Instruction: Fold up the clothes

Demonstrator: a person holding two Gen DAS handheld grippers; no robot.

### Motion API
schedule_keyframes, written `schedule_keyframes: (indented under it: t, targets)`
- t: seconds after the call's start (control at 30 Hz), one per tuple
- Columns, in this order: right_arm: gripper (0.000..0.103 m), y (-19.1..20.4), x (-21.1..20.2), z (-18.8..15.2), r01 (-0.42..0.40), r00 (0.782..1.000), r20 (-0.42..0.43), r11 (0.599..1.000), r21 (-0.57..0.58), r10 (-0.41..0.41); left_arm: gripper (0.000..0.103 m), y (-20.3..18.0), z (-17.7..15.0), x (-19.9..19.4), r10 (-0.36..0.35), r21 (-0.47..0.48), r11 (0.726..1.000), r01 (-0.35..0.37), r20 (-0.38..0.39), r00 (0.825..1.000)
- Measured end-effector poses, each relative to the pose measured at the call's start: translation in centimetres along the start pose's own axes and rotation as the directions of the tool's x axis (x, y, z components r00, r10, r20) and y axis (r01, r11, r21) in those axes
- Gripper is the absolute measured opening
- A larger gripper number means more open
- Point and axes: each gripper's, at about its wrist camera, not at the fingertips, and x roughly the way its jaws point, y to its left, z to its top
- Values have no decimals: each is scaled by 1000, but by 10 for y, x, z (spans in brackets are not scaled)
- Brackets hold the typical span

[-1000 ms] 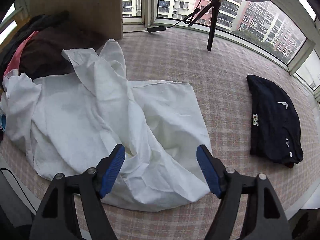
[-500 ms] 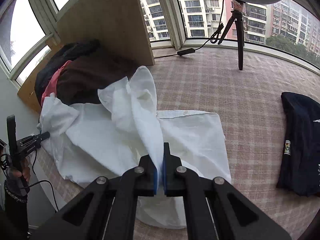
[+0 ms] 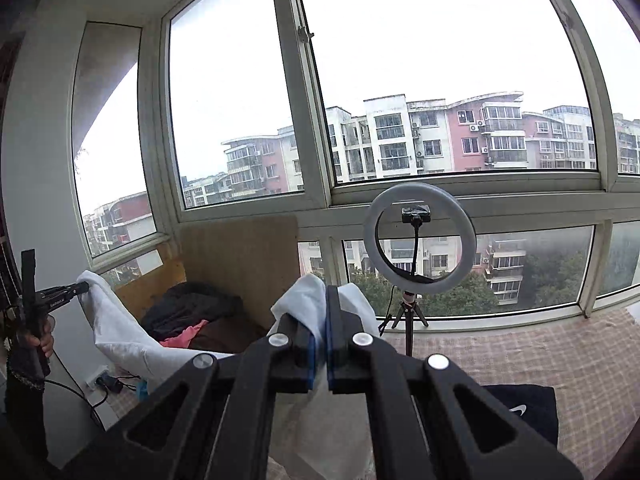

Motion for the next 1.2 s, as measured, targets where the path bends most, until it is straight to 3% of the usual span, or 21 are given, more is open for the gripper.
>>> schedule_keyframes:
  t: [0.07, 0.17, 0.23, 0.27, 0.3, 0.33, 0.43, 0.47, 0.57, 0.63, 0.7, 0.77, 0.8, 0.87, 0.93, 0.97, 1.03, 1.13, 1.2]
  targets:
    - [3, -1, 8, 15, 11, 1000, 7, 1000, -15, -11, 4, -9, 6, 15, 53, 54, 997, -52, -9, 999]
    - [3, -13, 72, 8, 80, 992, -100, 996, -35, -83, 4, -23, -11, 73, 107, 120, 988, -93, -116, 988]
    - [3, -34, 145, -23, 121, 962, -245, 993, -18, -121, 4, -36, -40, 133, 94, 130, 990, -64, -241, 966]
    - [3, -44, 184, -46, 138, 937, -321, 990, -18, -137, 4, -42, -58, 164, 86, 133, 990, -47, -303, 949]
    - [4, -53, 225, -72, 153, 903, -403, 988, -27, -151, 5, -46, -79, 197, 100, 145, 988, -48, -372, 923]
    - [4, -62, 262, -99, 168, 853, -494, 985, -47, -170, 5, -50, -100, 229, 116, 159, 986, -50, -439, 891]
    - [5, -81, 329, -175, 277, 651, -717, 957, -82, -249, 10, -46, -151, 281, 153, 182, 982, -56, -579, 801]
    - [7, -84, 329, -191, 268, 633, -744, 962, -49, -214, 13, -44, -162, 281, 130, 168, 985, -35, -599, 790]
    - [16, -80, 284, -207, 231, 675, -723, 973, 19, -146, 17, -49, -172, 256, 91, 225, 973, 48, -569, 817]
    - [21, -76, 239, -208, 232, 716, -689, 969, 79, -116, 19, -55, -169, 230, 81, 307, 947, 98, -521, 849]
    - [37, -74, 187, -212, 258, 750, -655, 954, 154, -97, 27, -60, -163, 206, 54, 362, 921, 147, -492, 869]
    - [48, -75, 132, -221, 314, 773, -618, 933, 177, -143, 40, -56, -153, 198, 49, 381, 912, 150, -465, 884]
    - [49, -76, 109, -224, 367, 770, -605, 916, 161, -202, 41, -52, -148, 196, 55, 382, 914, 135, -448, 892]
    - [50, -79, 72, -235, 478, 740, -604, 864, 162, -296, 39, -50, -139, 196, 23, 364, 918, 157, -443, 896]
    - [52, -79, 50, -256, 494, 732, -635, 834, 246, -246, 41, -63, -137, 193, -65, 365, 899, 242, -435, 898]
    - [53, -73, 45, -271, 497, 727, -653, 819, 286, -212, 47, -78, -142, 192, -97, 384, 878, 284, -438, 894]
    - [54, -58, 44, -304, 494, 715, -686, 794, 354, -139, 51, -109, -155, 190, -159, 429, 823, 373, -456, 875]
    - [54, -26, 59, -352, 469, 691, -722, 776, 421, -26, 51, -152, -180, 185, -234, 471, 734, 489, -501, 833]
    - [54, -2, 77, -377, 450, 672, -740, 780, 435, 25, 51, -171, -189, 184, -270, 467, 702, 537, -524, 808]
